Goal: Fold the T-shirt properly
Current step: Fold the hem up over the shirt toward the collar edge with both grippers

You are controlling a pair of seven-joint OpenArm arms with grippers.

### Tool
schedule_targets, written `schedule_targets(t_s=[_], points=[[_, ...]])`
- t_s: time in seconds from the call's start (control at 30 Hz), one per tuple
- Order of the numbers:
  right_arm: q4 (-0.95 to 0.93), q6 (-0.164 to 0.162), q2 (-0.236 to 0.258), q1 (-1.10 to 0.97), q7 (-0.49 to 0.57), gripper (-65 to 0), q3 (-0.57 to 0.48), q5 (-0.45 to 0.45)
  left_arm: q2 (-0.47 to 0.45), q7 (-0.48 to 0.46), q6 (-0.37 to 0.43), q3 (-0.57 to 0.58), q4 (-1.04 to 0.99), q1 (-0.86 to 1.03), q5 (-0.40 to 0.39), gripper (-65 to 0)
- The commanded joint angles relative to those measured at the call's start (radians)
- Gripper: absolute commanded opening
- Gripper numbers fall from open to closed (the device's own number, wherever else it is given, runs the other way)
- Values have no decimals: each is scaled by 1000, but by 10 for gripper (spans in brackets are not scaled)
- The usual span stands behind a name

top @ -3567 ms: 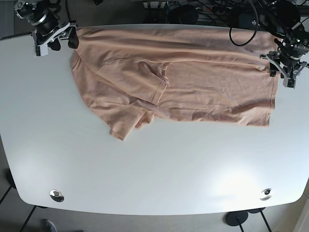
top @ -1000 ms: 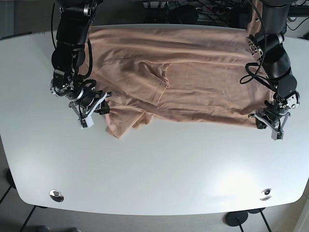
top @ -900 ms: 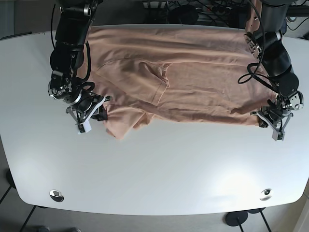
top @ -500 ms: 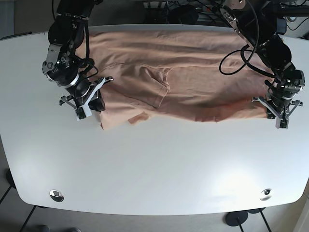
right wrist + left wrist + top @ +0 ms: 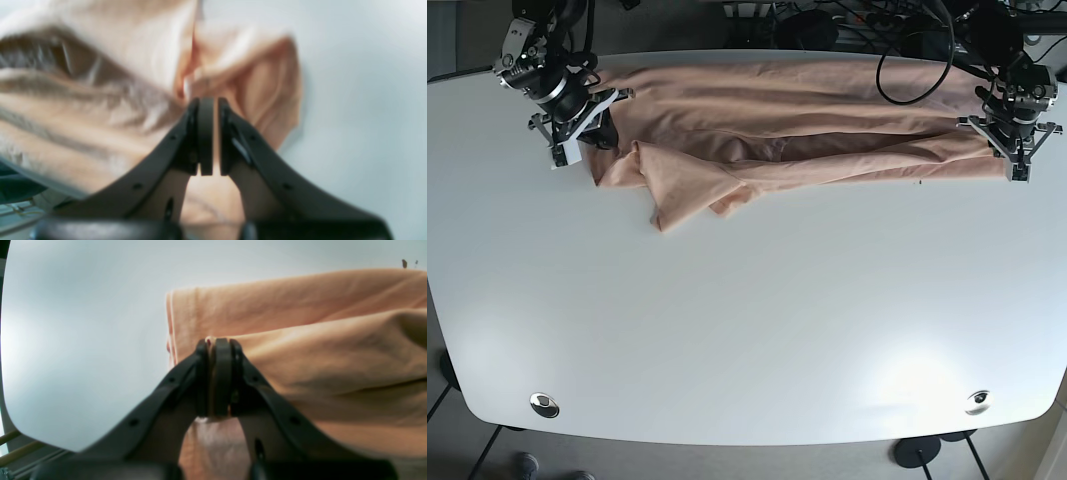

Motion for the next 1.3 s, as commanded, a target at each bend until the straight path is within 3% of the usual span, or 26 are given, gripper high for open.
schedule_targets(t_s=[0.03, 0.1, 0.17, 0.23, 0.3, 0.37, 0.4, 0.53, 0.67, 1.03, 1.1, 1.2, 1.23, 1.3], points=[[19, 5, 10, -17, 24, -631, 4, 25, -17, -20, 5, -4, -10, -3, -9, -650], [19, 5, 9, -13, 24, -626, 3, 28, -20, -21, 5, -1, -42, -3, -9, -650], [22, 4, 9, 2, 24, -566, 1, 35, -44, -21, 5, 0, -51, -6, -8, -650], [20, 2, 10, 33, 22, -439, 1, 35, -52, -21, 5, 2, -51, -9, -8, -650], [19, 5, 9, 59, 22, -250, -3, 36, -55, -21, 5, 2, -54, -9, -8, -650], [19, 5, 10, 72, 22, -147, -51, 36, -55, -21, 5, 2, -56, -9, -8, -650], [19, 5, 12, 78, 22, -132, -88, 36, -55, -21, 5, 2, -56, -10, -8, -650], [6, -4, 35, 102, 22, -171, -235, 25, -52, -21, 5, 3, -57, -10, -8, -650], [-96, -4, 32, 142, 26, -206, -241, 25, -52, -21, 5, 3, -56, -10, -8, -650], [-247, -4, 29, 211, 32, -219, -241, 35, -54, -21, 5, 3, -56, -10, -8, -650], [-245, -4, 7, 213, 38, -368, -240, 35, -54, -21, 5, 3, -56, -12, -8, -650], [-241, 7, 1, 228, 44, -640, -244, 36, -54, -21, 5, 3, -56, -12, -8, -650], [-230, 10, 1, 228, 44, -615, -246, 38, -54, -21, 5, 3, -56, -12, -8, -650], [-198, 37, -2, 228, 42, -634, -243, 38, -54, -21, 5, 3, -56, -12, -8, -650]])
